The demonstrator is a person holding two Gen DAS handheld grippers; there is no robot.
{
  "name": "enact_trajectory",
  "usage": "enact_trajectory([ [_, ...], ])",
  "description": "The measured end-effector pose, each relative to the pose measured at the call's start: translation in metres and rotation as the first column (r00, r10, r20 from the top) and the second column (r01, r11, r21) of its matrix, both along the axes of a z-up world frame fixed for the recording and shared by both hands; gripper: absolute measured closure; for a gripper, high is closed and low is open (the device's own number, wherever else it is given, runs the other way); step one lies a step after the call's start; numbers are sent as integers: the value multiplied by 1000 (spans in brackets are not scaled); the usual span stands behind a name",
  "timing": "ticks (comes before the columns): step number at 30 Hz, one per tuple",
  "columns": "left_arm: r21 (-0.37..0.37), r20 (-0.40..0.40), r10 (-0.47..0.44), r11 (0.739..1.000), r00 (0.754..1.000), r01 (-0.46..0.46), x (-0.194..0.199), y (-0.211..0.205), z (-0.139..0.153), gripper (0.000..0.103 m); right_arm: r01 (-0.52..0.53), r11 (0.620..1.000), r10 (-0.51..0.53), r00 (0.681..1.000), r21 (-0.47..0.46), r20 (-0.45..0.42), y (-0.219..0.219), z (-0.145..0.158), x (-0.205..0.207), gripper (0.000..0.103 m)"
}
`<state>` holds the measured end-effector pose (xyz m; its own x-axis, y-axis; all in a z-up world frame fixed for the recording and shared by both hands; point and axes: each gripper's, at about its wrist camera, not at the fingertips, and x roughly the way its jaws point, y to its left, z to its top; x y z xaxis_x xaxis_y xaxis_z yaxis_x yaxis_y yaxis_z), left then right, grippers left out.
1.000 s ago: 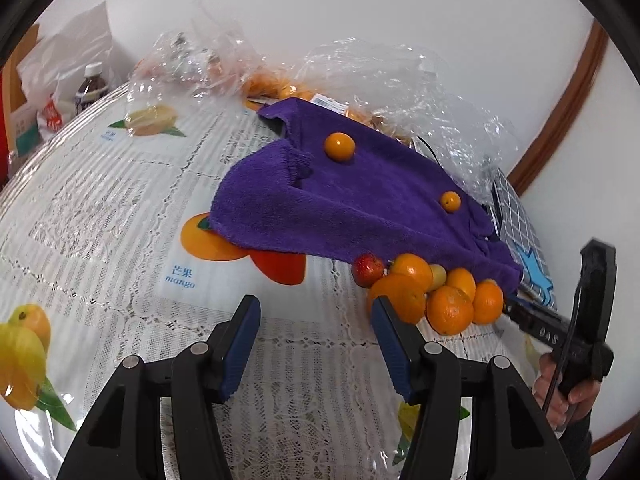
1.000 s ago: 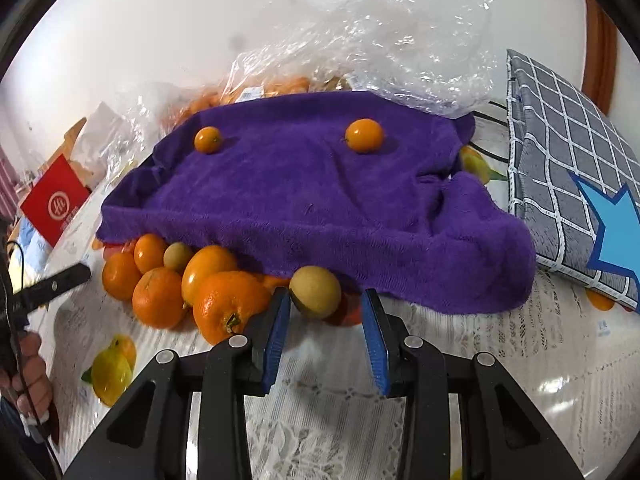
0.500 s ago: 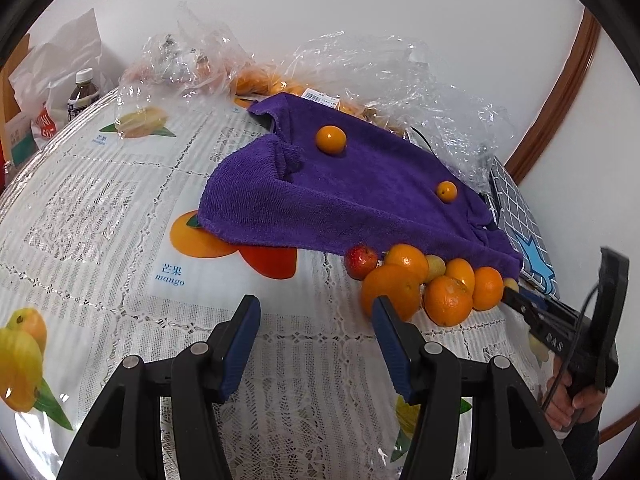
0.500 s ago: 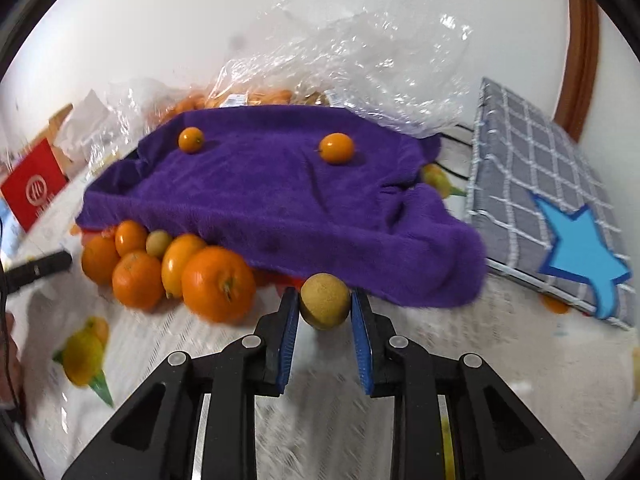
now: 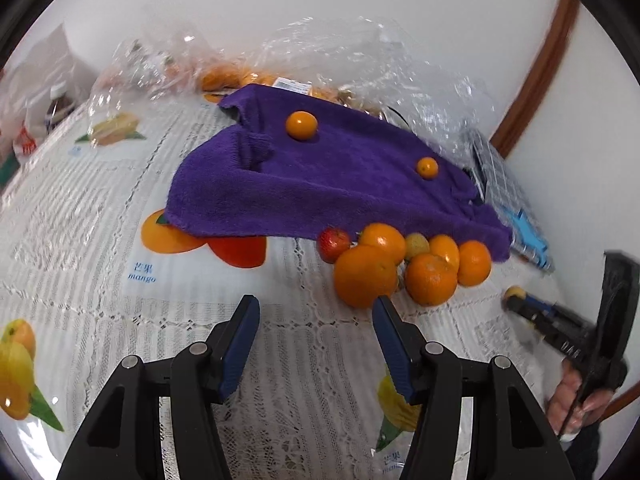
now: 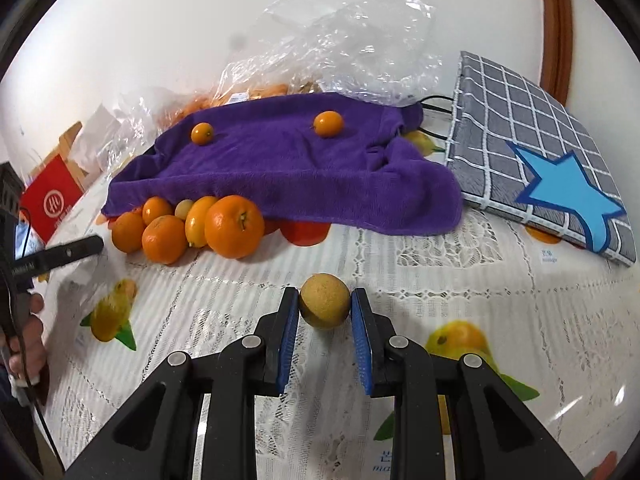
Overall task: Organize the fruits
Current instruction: 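Grasp a large orange with the left tool while the right tool holds the yellow fruit, then carry the large orange with the left tool while the right tool carries the yellow fruit onto the towel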
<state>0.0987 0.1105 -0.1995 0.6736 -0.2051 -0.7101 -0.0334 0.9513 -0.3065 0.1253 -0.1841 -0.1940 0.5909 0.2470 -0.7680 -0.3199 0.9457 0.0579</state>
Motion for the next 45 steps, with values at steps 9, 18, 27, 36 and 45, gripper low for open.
enact_trajectory([
  [9,45,-26,-24,999,999,25,19,-25,2,46,-8,994,11,1000,110,-23,-11,-1,5,77],
  [18,105,-23,-5,994,1000,8,32,-39,-1,47,-12,987,18,999,163,-36,-18,-2,6,77],
  [27,-1,13,3,1000,1000,-3,24,-26,0,64,-8,986,15,999,164,-45,-19,-4,8,77],
  [36,-45,164,81,996,983,-74,-11,-17,17,65,18,987,-15,1000,161,-21,-22,-1,4,77],
  [45,-9,225,125,992,966,-126,-19,-14,27,65,56,988,-59,998,144,13,-24,4,-5,77],
])
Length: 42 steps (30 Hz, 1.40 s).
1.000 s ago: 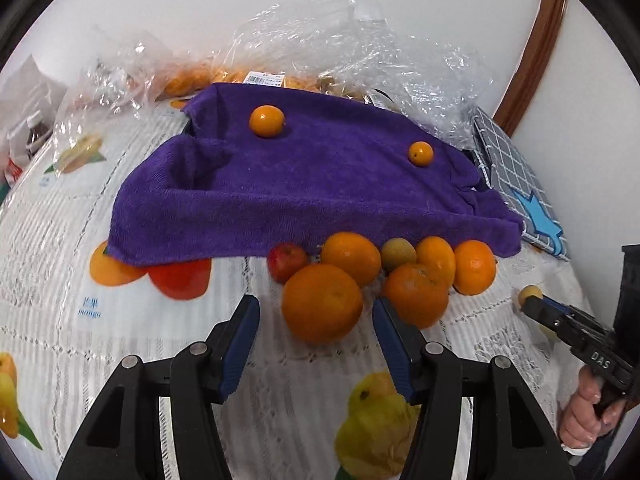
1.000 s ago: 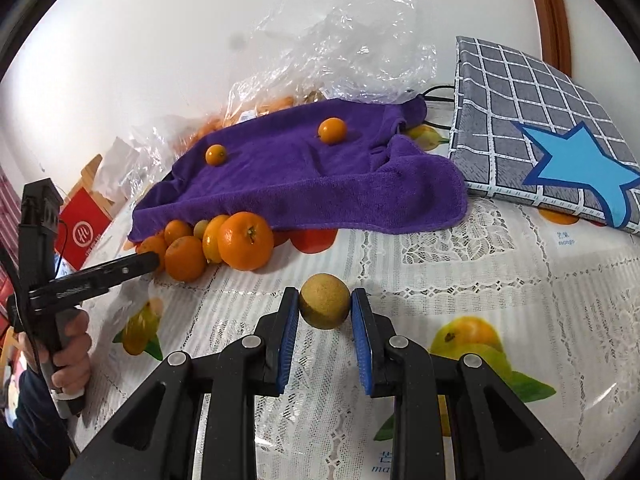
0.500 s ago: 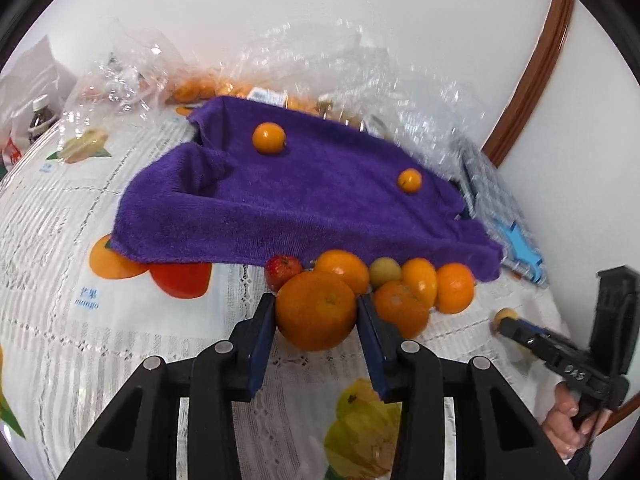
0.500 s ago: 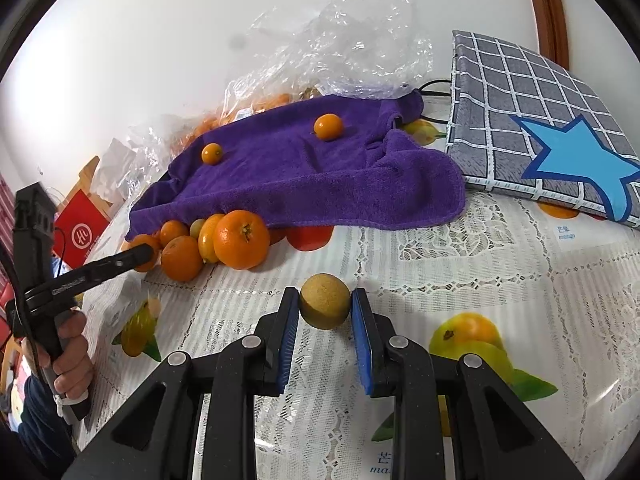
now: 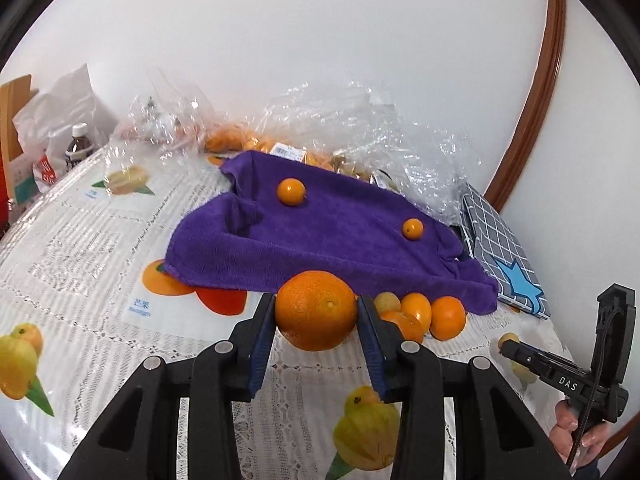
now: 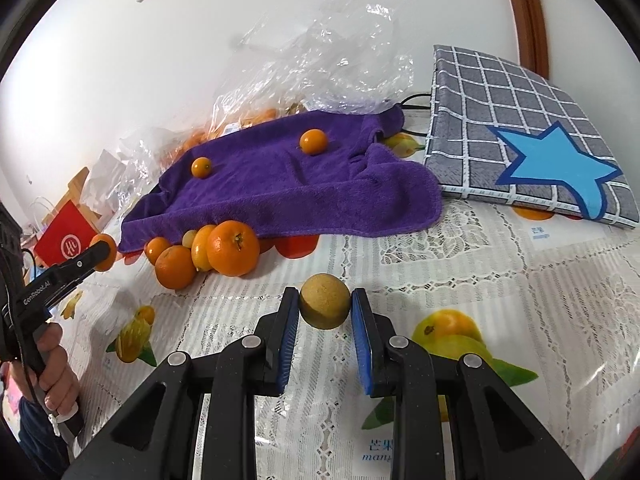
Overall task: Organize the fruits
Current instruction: 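Carry the large orange with the left tool while the right tool carries the yellow fruit onto the towel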
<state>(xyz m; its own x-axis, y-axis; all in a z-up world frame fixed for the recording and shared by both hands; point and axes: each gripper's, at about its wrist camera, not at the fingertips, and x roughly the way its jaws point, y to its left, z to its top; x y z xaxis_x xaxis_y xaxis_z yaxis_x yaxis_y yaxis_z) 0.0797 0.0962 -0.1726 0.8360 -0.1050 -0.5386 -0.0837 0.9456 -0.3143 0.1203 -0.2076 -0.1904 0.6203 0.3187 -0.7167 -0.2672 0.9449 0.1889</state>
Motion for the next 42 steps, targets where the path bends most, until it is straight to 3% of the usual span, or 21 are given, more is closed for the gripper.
enact_trajectory([
  [11,42,61,-2,999,998,0,-11,-7,8,65,23,1000,-24,999,21,38,-6,5,-6,77],
  [20,6,48,32,999,998,-32,-2,4,11,65,-12,1000,11,997,23,75,2,22,2,77],
  [25,-48,59,42,998,997,-39,15,16,29,65,-33,999,29,991,31,133,7,48,20,77],
  [34,-68,103,60,996,993,-53,77,26,66,65,-26,999,18,979,38,201,21,86,82,77],
  [39,-73,111,66,996,992,-58,111,27,66,65,-22,998,9,973,55,229,33,101,111,77],
  [42,-95,79,61,994,995,-54,128,29,53,65,-36,997,21,978,69,209,39,89,122,77],
])
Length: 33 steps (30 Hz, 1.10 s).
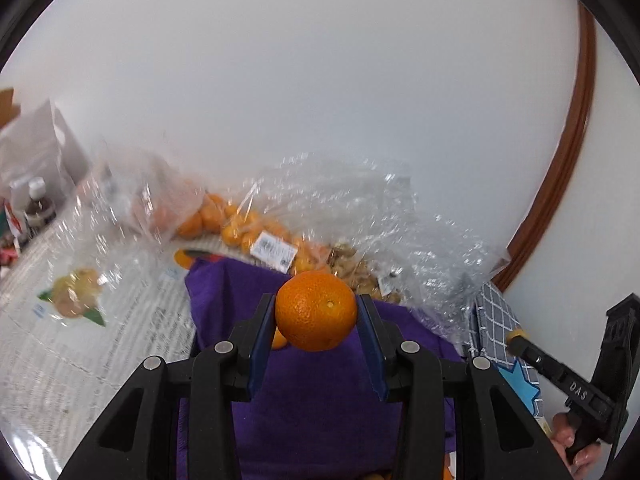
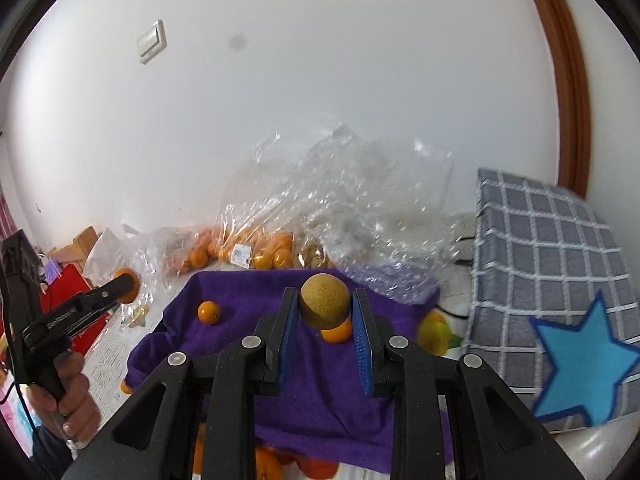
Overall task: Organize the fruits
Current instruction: 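Carry the large orange with the left tool while the right tool carries the yellow fruit onto the towel, then open the right tool onto the towel while the left tool releases the large orange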
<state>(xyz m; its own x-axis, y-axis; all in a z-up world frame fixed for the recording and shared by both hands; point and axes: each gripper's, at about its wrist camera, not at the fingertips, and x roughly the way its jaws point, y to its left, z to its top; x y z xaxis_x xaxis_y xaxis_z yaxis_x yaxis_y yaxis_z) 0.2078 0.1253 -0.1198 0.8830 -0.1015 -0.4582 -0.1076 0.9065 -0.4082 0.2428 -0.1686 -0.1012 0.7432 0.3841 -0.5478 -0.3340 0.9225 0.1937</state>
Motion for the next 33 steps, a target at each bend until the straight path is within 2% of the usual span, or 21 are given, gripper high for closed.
enact_trajectory([
  [3,-31,-36,-12,999,999,11,6,5,-21,65,-29,999,31,997,27,-69,0,-24,12,77],
  [4,-21,-54,-7,1000,999,6,8,5,-26,65,-18,1000,18,995,-5,-101,2,-32,17,77],
  [6,-9,-61,-10,1000,998,9,8,7,-33,65,-26,999,23,994,-30,-108,3,-41,18,77],
  [9,-34,-104,-20,999,994,17,15,11,-45,65,-28,998,19,990,-60,-139,6,-53,23,77],
  [18,-70,-181,-48,997,982,36,26,14,-56,65,-67,986,31,973,-153,-230,23,-87,34,77],
  [22,-37,-221,-34,999,975,27,29,11,-59,65,-71,987,30,962,-143,-270,24,-93,37,76],
  [27,-24,-247,-35,999,968,31,31,8,-60,65,-50,980,-7,958,-191,-286,25,-98,39,76],
  [31,40,-271,-15,999,963,27,33,2,-61,65,-40,978,-19,959,-203,-282,25,-99,39,76],
  [33,47,-272,-15,998,962,29,33,1,-61,65,-43,974,-21,960,-222,-280,28,-101,39,75],
])
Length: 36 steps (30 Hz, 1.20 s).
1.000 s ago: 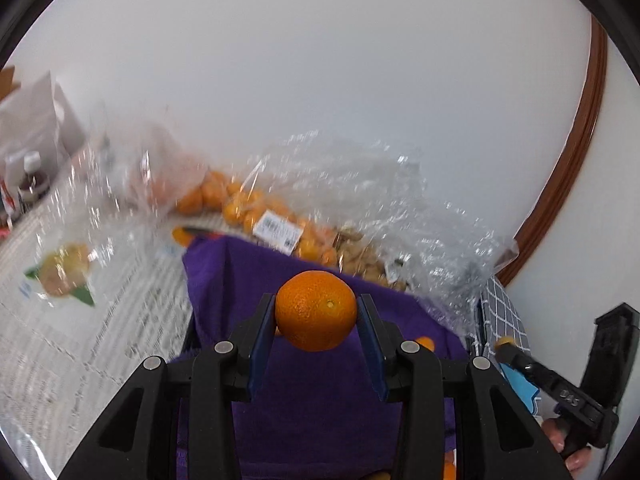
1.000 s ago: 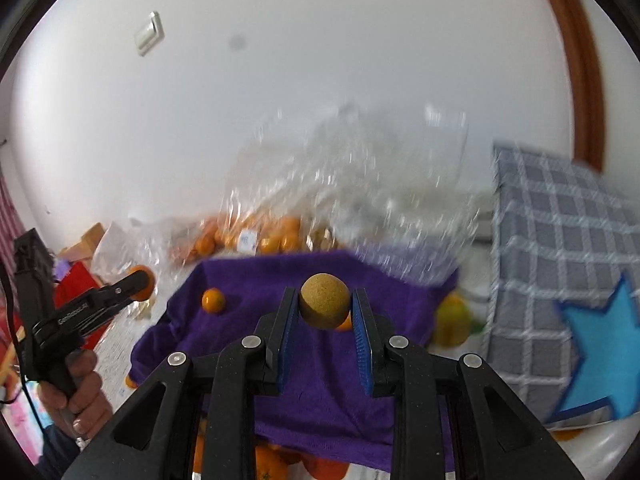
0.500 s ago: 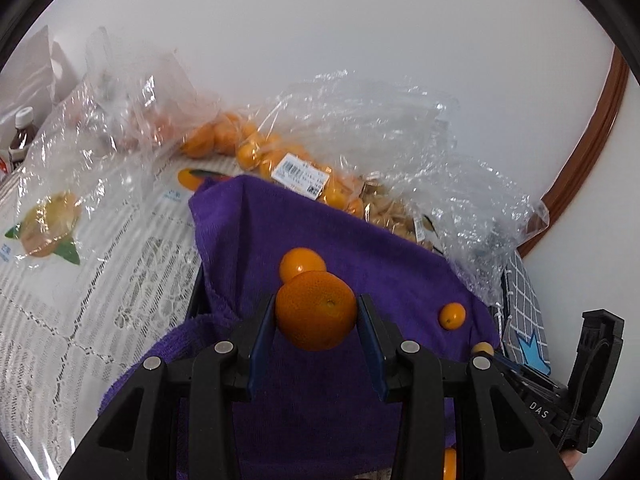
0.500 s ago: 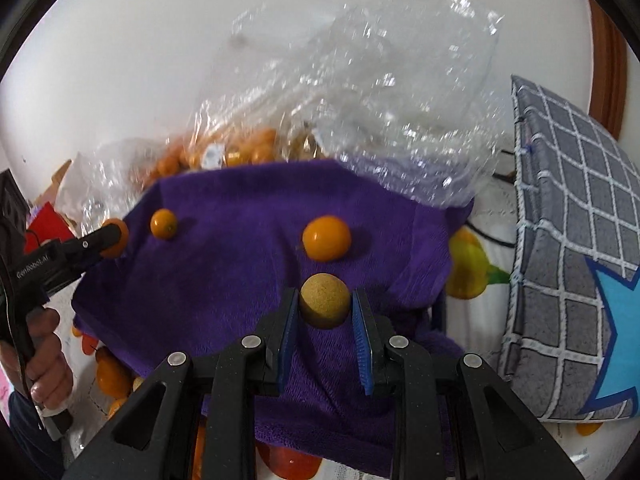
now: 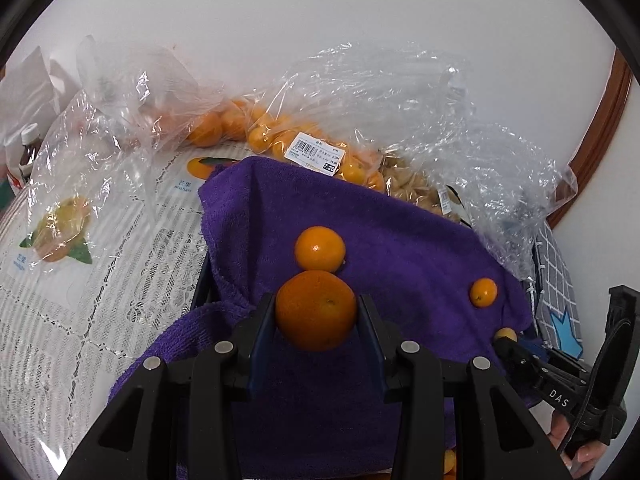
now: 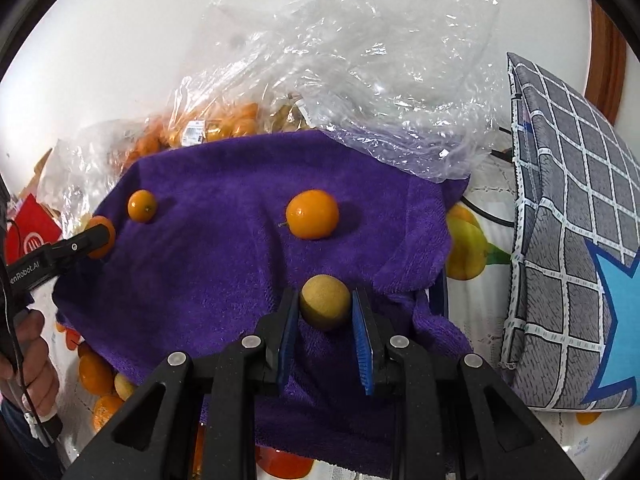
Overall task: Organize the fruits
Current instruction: 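Open the right tool onto the towel while the left tool releases the large orange, then withdraw both tools and move the right tool toward another large orange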
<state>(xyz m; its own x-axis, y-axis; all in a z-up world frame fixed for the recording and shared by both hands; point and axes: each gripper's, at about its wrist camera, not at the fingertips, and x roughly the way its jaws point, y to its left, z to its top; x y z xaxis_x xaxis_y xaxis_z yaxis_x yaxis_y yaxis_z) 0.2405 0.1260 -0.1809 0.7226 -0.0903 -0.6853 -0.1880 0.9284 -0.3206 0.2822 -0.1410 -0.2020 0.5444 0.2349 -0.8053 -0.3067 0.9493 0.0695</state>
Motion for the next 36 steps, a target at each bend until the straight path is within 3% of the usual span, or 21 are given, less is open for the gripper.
enact_trajectory([
  [4,16,2,3,1000,1000,-3,0,-1,-1,65,-8,1000,8,1000,9,12,3,0,-1,61],
  [10,33,9,3,999,1000,-4,-1,-3,-1,64,-9,999,8,999,44,32,5,5,-5,49],
  [14,75,10,-1,997,1000,0,-1,-8,-2,64,7,999,-9,998,38,55,4,6,-10,49],
  [21,96,34,-22,995,999,19,-5,-16,0,53,-17,999,12,991,32,130,8,16,-27,49],
  [32,50,197,34,998,980,-45,-34,-6,14,50,-12,1000,9,963,11,270,7,37,-64,49],
  [36,41,237,49,997,970,-60,-48,-1,20,50,-9,999,-3,964,43,265,2,35,-84,49],
])
